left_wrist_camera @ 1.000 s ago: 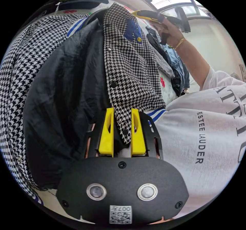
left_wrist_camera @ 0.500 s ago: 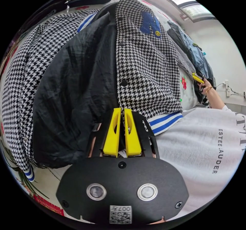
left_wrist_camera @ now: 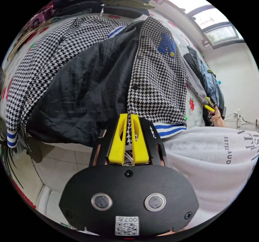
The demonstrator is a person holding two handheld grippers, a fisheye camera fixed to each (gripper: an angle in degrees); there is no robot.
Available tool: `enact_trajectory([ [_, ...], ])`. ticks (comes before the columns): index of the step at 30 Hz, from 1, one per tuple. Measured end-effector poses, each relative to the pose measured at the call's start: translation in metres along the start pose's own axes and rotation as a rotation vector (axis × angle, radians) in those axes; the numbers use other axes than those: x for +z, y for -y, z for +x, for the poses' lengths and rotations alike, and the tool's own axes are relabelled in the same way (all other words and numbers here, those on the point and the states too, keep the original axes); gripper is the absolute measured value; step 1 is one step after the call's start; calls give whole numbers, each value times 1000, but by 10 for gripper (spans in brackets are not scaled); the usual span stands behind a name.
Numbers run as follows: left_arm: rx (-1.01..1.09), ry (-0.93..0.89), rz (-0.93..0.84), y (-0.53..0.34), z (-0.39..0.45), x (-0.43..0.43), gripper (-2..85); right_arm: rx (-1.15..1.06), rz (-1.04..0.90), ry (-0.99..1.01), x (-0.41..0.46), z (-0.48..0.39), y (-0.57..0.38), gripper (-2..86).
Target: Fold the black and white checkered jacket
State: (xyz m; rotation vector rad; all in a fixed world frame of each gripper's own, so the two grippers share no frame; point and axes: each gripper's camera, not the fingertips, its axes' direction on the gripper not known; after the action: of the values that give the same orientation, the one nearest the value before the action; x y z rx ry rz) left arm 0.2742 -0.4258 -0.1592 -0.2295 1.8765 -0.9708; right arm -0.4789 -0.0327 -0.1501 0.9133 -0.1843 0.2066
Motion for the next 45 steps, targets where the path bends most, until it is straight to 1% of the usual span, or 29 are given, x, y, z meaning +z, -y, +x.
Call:
enact_trajectory([
  [2, -13, -52, -26, 1, -2, 6, 42, 40, -76, -31, 24, -4, 21, 104],
  [3, -14, -70, -41, 2, -1, 11, 47, -10, -56, -72, 22, -20, 34, 93],
  [4, -13, -79, -53, 3, 1, 15, 49, -90, -74, -39, 14, -42, 50, 83],
  [5, -11, -81, -58, 4, 3, 17, 50, -140, -50, -41, 4, -55, 58, 80],
  [7, 10, -48, -63, 6, 13, 20, 51, -351, 132, -138, -60, -115, 82, 75],
  [10, 77, -2, -71, 9, 29, 23, 50, -477, 310, -260, -116, -166, 109, 84],
  [11, 90, -4, -75, 9, 32, 24, 50, -482, 321, -281, -118, -171, 116, 87],
  [12, 112, -14, -81, 10, 38, 27, 50, -470, 294, -314, -110, -173, 134, 93],
  [15, 163, -3, -88, 10, 49, 31, 51, -363, 96, -390, -74, -163, 160, 104],
  [17, 198, 6, -87, 7, 52, 27, 51, -395, 136, -339, -75, -168, 132, 107],
  [18, 223, 1, -87, 4, 53, 24, 53, -465, 152, -274, -74, -178, 102, 108],
  [19, 247, -11, -90, -1, 52, 21, 55, -569, 127, -190, -69, -192, 65, 110],
  [20, 260, -18, -94, -3, 52, 19, 56, -626, 103, -144, -64, -200, 44, 111],
  [22, 330, -44, -117, -12, 52, 11, 65, -833, -70, 34, -41, -230, -48, 114],
  [23, 352, -47, -124, -14, 53, 10, 67, -878, -115, 60, -35, -238, -72, 114],
  [25, 445, -45, -147, -18, 58, 9, 85, -1029, -270, 107, -12, -267, -160, 115],
  [27, 501, -50, -185, -18, 63, 15, 99, -1125, -339, 76, 3, -289, -213, 115],
  [28, 535, -49, -230, -16, 69, 22, 100, -1178, -388, 96, 12, -304, -240, 114],
  [30, 593, -24, -256, -16, 80, 28, 79, -1243, -456, 53, 31, -328, -273, 106],
  [31, 632, 5, -256, -16, 88, 31, 30, -1290, -476, -28, 46, -340, -289, 95],
  [32, 648, 26, -262, -16, 91, 34, 6, -1308, -478, -83, 55, -345, -295, 88],
  [33, 659, 102, -268, -16, 96, 38, -1, -1319, -462, -239, 70, -352, -302, 73],
  [34, 714, 100, -281, -18, 101, 38, -5, -1341, -417, -384, 75, -356, -305, 62],
  [36, 797, 45, -303, -23, 108, 31, -8, -1384, -397, -458, 57, -363, -306, 47],
  [39, 931, 21, -285, -47, 115, 10, -9, -1429, -346, -515, 11, -357, -308, 31],
  [41, 965, 13, -331, -64, 110, 15, -9, -1410, -375, -533, 5, -343, -307, 26],
  [42, 963, 19, -355, -73, 104, 23, -9, -1375, -423, -507, 7, -334, -305, 26],
  [43, 940, 41, -348, -81, 97, 27, -9, -1327, -500, -486, 13, -327, -302, 28],
  [45, 899, 83, -327, -86, 85, 23, -7, -1264, -590, -486, 17, -323, -294, 30],
])
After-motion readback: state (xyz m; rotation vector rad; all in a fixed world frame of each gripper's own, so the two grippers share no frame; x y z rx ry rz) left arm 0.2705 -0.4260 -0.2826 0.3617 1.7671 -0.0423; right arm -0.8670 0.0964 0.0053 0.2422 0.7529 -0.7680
